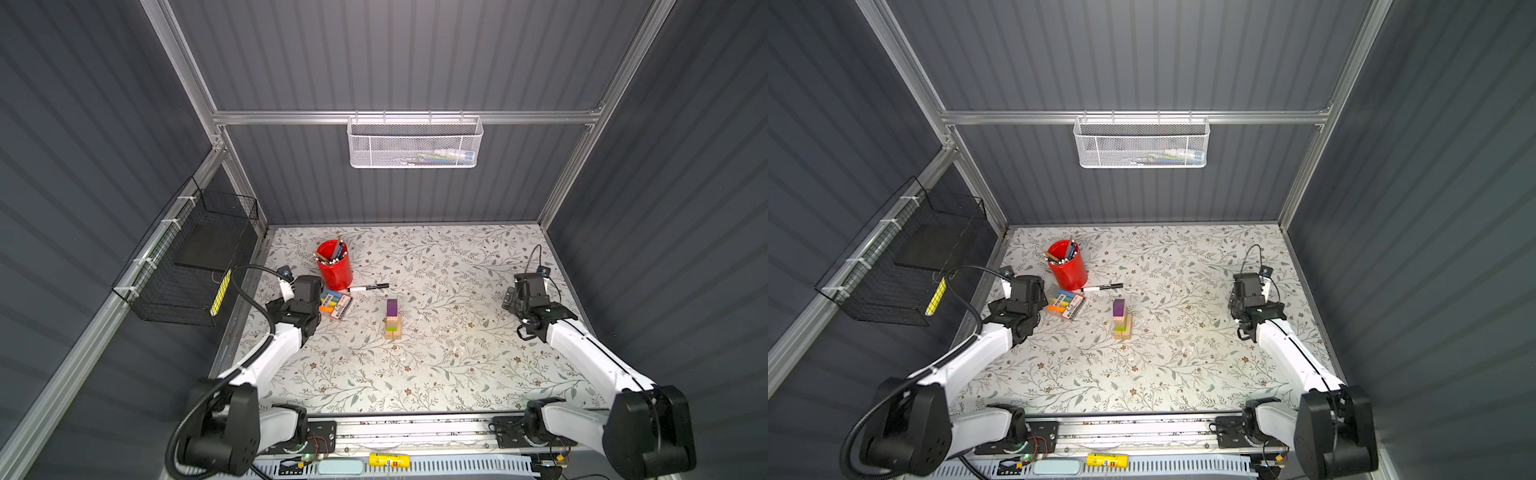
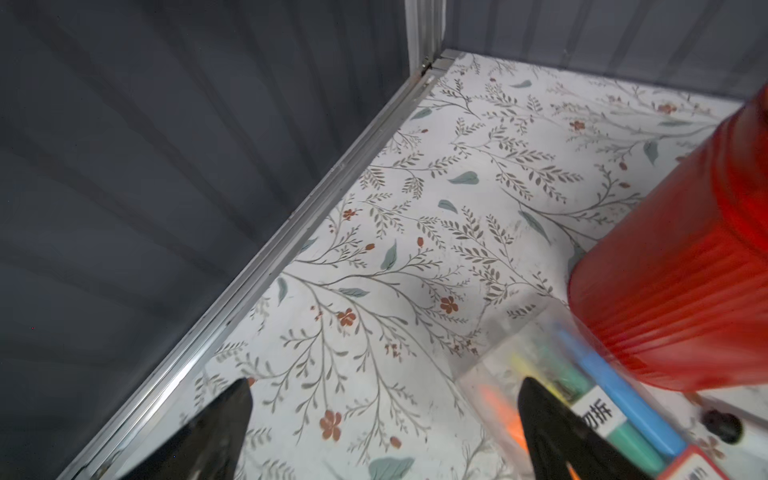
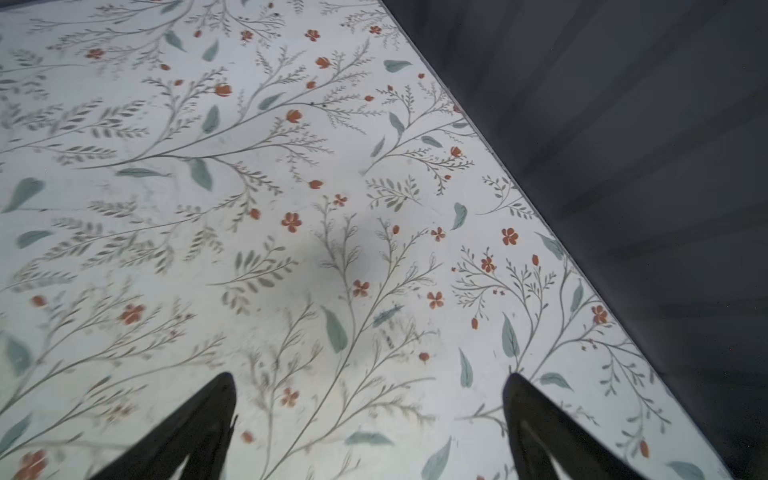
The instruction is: Build the wood block tower
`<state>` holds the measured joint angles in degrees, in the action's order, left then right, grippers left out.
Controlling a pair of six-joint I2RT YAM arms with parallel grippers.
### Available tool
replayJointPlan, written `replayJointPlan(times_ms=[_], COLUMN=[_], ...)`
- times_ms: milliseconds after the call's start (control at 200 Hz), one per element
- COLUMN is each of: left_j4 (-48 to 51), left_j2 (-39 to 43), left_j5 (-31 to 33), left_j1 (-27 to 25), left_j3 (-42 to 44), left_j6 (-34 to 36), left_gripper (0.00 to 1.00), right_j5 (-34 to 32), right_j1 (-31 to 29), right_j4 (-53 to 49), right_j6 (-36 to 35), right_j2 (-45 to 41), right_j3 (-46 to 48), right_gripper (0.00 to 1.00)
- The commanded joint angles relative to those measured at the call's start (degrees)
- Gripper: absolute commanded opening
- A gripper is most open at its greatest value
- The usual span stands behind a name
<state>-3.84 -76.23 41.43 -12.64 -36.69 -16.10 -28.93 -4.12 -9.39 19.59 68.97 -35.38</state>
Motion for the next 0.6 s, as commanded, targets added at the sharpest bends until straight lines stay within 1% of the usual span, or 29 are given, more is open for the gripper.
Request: replayJointPlan(times_ms=[0,45,65,95,110,145,205,225,280,335,365,440,480,525,595], left_j4=[-26.2,-33.4,-35.7,-39.2,-39.0,-36.2,-42.7,-44.1,-43.1,-42.0,-40.8,-38.8,-38.6,-34.7,-36.0], left_j2=[-3.9,-6.0,-7.2,-8.9,-9.2,-9.3,-11.2,-11.5,-11.5,-11.7,-11.3,-10.7,-10.3,-9.2,-8.7], left_j5=[-6.0,-9.6,-10.7,-11.6,-12.1,-14.5,-15.5,-16.0,-18.2,-19.4,-20.5,-20.3,-22.5,-24.9,-23.3], left_j1=[0.3,0.8,1.0,1.4,1.3,1.7,2.3,2.6,3.6,4.5,4.7,4.8,4.9,4.9,4.9], left_j3=[4.6,6.9,7.5,7.7,7.2,6.1,7.2,7.4,7.1,6.4,6.4,6.2,6.4,6.1,8.0], left_j6=[12.4,14.1,14.5,15.6,15.9,16.9,18.4,19.1,19.9,19.0,19.4,19.1,18.3,18.0,17.9], left_gripper=[1.0,1.0,1.0,1.0,1.0,1.0,1.0,1.0,1.0,1.0,1.0,1.0,1.0,1.0,1.0], right_j5=[6.8,7.9,8.3,9.4,10.5,12.9,15.9,16.7,21.9,24.4,24.8,26.6,26.7,27.2,27.8], right_j1=[2.9,3.2,3.3,3.3,3.4,3.5,3.5,3.7,4.9,4.9,4.9,5.3,5.4,6.0,6.6], right_j4=[24.2,28.0,31.3,30.8,31.2,36.4,45.1,47.0,49.1,53.1,58.1,58.4,61.4,61.6,63.6], right_j6=[-8.5,-10.3,-11.3,-12.3,-13.0,-15.1,-18.1,-18.1,-17.6,-18.6,-18.8,-18.9,-18.8,-18.0,-17.7], right_j2=[3.9,6.5,7.4,7.8,7.9,8.7,9.6,9.8,10.5,12.1,12.8,11.6,12.6,13.3,14.1], right_j3=[4.4,5.4,6.0,5.3,5.0,6.1,8.5,9.1,9.7,11.4,13.2,14.6,15.4,15.4,16.0], right_gripper=[0.99,0.99,0.99,0.99,0.99,0.99,0.99,0.99,0.99,0.99,0.99,0.99,0.99,0.99,0.99])
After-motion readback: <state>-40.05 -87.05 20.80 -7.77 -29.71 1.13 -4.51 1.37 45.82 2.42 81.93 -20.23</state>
